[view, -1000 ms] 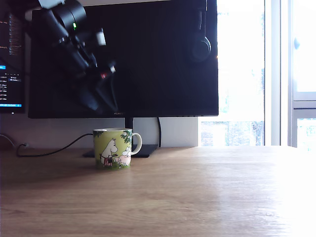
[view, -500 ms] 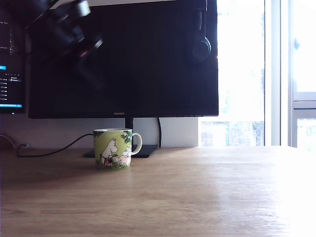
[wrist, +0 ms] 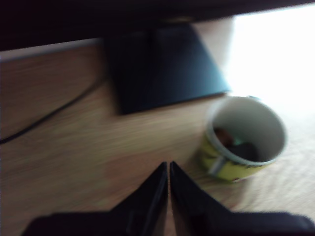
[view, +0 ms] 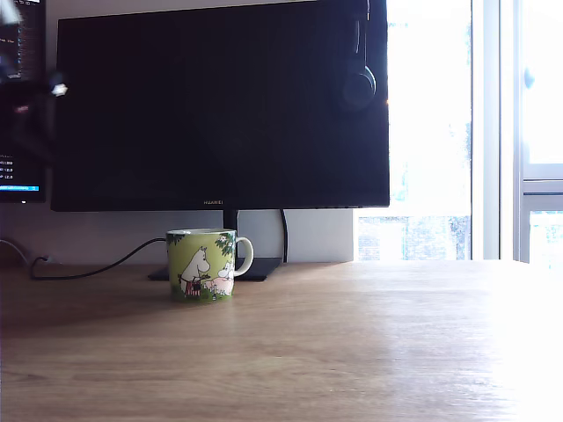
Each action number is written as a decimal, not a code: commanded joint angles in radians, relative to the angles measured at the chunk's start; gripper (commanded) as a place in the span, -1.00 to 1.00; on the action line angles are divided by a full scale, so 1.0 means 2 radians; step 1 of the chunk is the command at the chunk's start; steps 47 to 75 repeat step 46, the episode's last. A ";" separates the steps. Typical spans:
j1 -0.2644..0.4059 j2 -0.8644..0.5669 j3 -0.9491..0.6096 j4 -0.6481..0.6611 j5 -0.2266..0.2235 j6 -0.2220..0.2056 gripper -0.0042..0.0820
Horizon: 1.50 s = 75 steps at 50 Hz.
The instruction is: Pick up the coffee capsules from the table one by one and drop them inside the nearest coffee cup
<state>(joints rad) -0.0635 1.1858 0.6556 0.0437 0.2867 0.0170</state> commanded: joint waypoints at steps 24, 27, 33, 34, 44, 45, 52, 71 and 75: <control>0.003 -0.250 -0.227 0.044 -0.055 -0.055 -0.95; 0.003 -0.281 -0.237 0.031 -0.056 -0.061 -0.95; 0.001 -0.342 -0.242 -0.012 -0.061 -0.063 -0.95; 0.001 -0.352 -0.242 -0.019 -0.063 -0.063 -0.95; 0.001 -0.441 -0.242 -0.088 -0.069 -0.064 -0.95; 0.001 -0.447 -0.242 -0.095 -0.069 -0.065 -0.95; 0.001 -0.455 -0.242 -0.102 -0.069 -0.066 -0.95; 0.001 -0.455 -0.242 -0.102 -0.069 -0.066 -0.95; 0.001 -0.455 -0.242 -0.102 -0.069 -0.066 -0.95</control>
